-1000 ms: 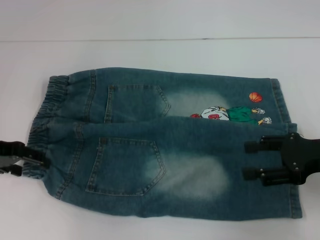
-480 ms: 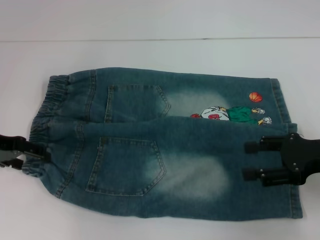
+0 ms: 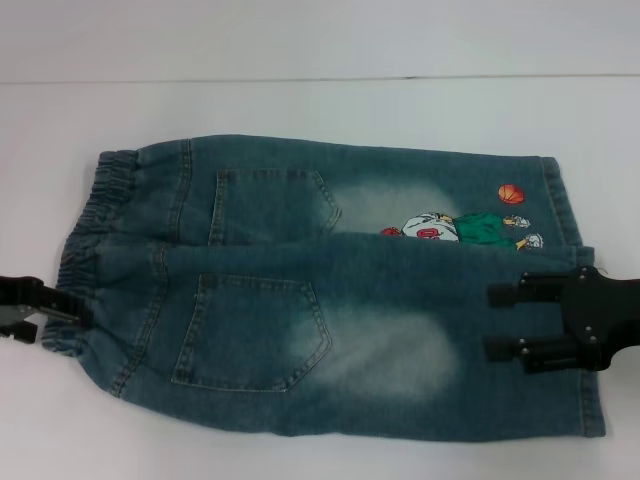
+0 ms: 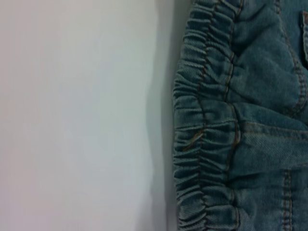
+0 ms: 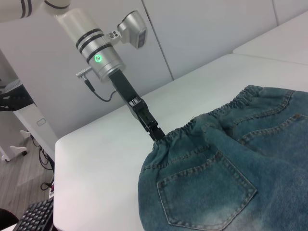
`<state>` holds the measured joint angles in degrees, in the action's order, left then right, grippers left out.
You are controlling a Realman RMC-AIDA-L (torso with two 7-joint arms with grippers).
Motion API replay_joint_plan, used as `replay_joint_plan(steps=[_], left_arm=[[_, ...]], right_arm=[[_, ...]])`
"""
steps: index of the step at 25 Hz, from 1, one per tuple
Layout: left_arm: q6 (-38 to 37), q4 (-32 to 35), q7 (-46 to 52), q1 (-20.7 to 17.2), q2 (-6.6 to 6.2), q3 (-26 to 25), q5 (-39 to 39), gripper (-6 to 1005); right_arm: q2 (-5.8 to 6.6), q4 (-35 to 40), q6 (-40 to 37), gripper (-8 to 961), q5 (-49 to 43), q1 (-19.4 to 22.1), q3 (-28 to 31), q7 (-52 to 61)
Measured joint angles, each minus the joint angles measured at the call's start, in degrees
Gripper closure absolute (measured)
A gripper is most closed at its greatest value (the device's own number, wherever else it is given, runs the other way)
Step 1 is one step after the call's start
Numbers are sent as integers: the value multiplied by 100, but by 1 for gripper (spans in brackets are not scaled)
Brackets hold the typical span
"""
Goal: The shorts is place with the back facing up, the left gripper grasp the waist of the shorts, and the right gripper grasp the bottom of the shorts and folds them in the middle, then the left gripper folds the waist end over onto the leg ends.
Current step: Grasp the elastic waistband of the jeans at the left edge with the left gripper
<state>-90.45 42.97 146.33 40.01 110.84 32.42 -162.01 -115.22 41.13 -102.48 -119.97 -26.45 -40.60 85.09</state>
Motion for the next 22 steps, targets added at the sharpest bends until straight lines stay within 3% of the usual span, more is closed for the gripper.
replay_joint_plan(steps=[22], left_arm=[[-244,6,-22,109,78,52,172,137]], right_arm=[[-1,25,9,136,0,0,0,-10]])
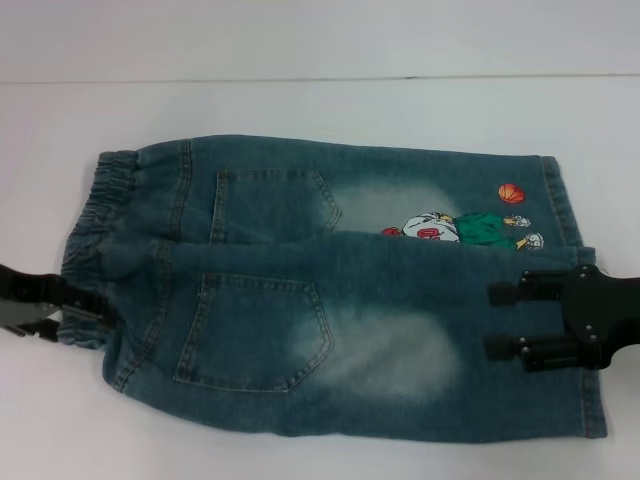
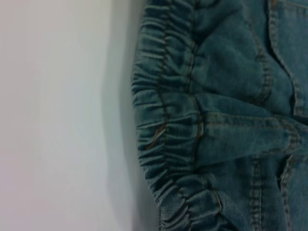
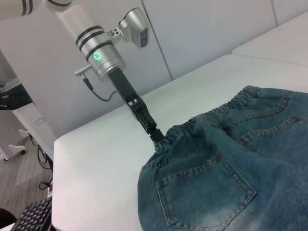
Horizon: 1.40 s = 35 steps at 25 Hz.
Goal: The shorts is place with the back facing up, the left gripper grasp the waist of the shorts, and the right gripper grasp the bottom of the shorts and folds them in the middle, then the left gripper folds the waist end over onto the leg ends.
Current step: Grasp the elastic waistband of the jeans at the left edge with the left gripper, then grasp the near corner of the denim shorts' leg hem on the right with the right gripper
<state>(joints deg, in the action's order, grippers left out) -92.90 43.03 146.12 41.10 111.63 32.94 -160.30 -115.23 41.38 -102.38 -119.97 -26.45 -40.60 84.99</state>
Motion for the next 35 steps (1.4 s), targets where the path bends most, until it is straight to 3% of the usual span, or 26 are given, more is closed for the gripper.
replay_joint_plan(steps=[16,24,35], left_arm=[[214,42,-294,25,80,0,51,139],[141,185,-609,-60,200,60,22,404],[146,191,-683,-67,236,73,40,771]], right_arm=[[-8,-31,25,135,0,-8,0,-10],[-16,-34,42,136,0,-9,0,-9],[-5,-1,27,142,37,-14,51,36]])
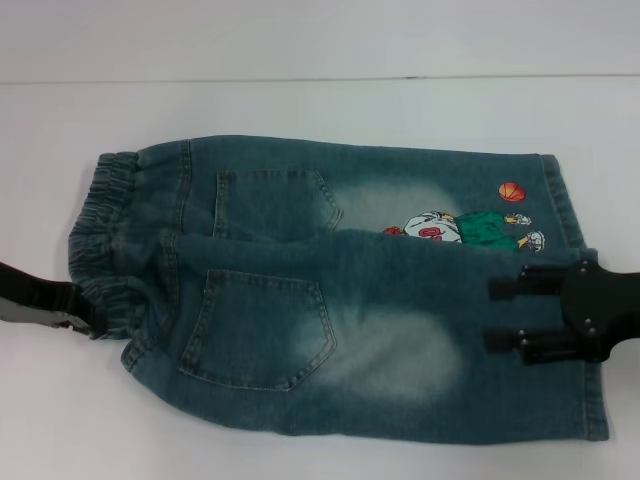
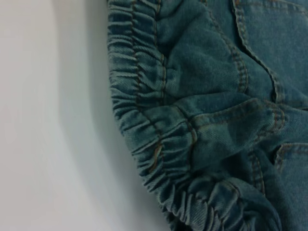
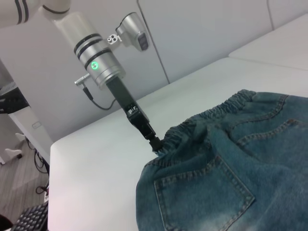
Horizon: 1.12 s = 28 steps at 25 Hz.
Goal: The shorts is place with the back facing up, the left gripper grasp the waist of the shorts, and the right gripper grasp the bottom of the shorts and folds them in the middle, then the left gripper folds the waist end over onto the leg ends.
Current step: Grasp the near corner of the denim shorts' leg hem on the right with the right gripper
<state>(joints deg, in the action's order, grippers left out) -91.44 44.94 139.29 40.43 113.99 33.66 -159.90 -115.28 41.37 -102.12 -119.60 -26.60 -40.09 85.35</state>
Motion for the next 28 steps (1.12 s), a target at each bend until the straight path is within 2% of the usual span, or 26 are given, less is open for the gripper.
replay_joint_plan(steps=[3,6,7,9,14,17,22,28], left_arm=[[-28,-2,13,21,-21,-13,4,852],[-54,-3,37,59,-62,-32,4,933],[-70,1,44,74,-76,-36,8,938],[-117,74,65,99,-101,-41,41,947],[-218,284,137,151,-122,-44,100,957],[-244,297,148,182,-143,-45,113,957],[-269,299,192,256,-164,-45,131,957],[-269,293,259,341,-190,-43,135,957]], right_arm=[[62,18,-32,148,40,-93,48,404],[229,63,-96,155,-9,-312,111,1201],[309,136,-159,157,-73,-390,122,1448],[392,433,-431,161,-298,-506,121,1807],[436,1246,-1037,172,-1008,-673,180,2229],[485,1443,-1159,179,-1535,-715,160,2314],[481,1455,-1177,190,-2557,-766,-25,2332],[450,1254,-1185,203,-3143,-810,-442,2338]])
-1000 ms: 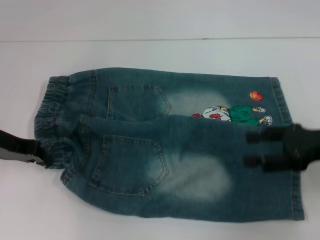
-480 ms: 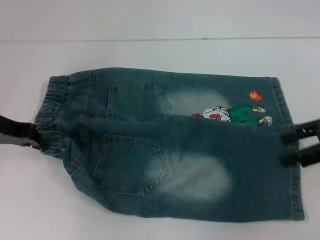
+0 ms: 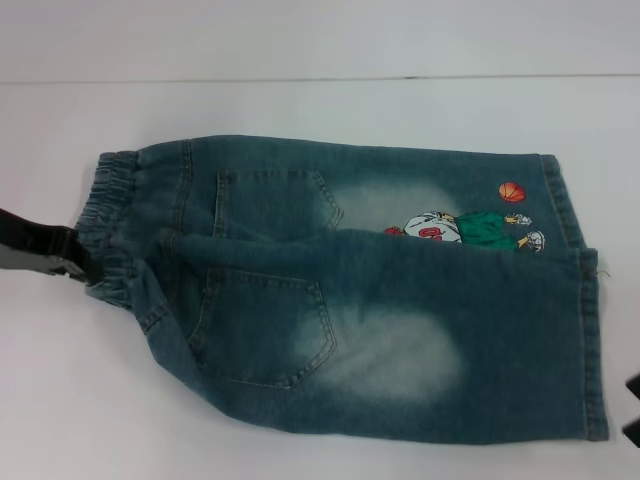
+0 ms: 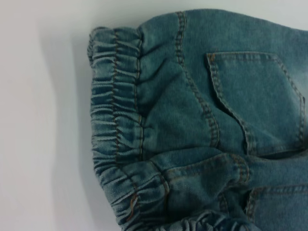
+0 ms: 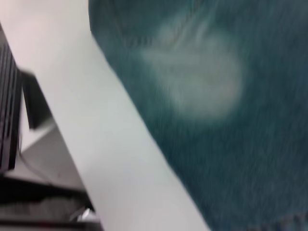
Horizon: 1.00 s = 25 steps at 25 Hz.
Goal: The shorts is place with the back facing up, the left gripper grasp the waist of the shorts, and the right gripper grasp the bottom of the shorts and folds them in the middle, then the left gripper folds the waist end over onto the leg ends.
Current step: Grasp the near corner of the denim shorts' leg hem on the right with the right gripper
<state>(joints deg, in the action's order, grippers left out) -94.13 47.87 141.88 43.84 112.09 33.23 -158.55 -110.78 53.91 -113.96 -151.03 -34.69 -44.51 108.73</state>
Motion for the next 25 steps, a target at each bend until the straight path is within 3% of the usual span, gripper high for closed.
replay_joint_plan(steps=[11,25], left_arm=[[75,-48,32,40,-3,16,0,957],[80,-50,17,15,22,-1,-1,957]], right_arm=[[1,-775,43,228,-552,-328,-356,-16],[-188,-908,337,248,-867,-481,-429,31]])
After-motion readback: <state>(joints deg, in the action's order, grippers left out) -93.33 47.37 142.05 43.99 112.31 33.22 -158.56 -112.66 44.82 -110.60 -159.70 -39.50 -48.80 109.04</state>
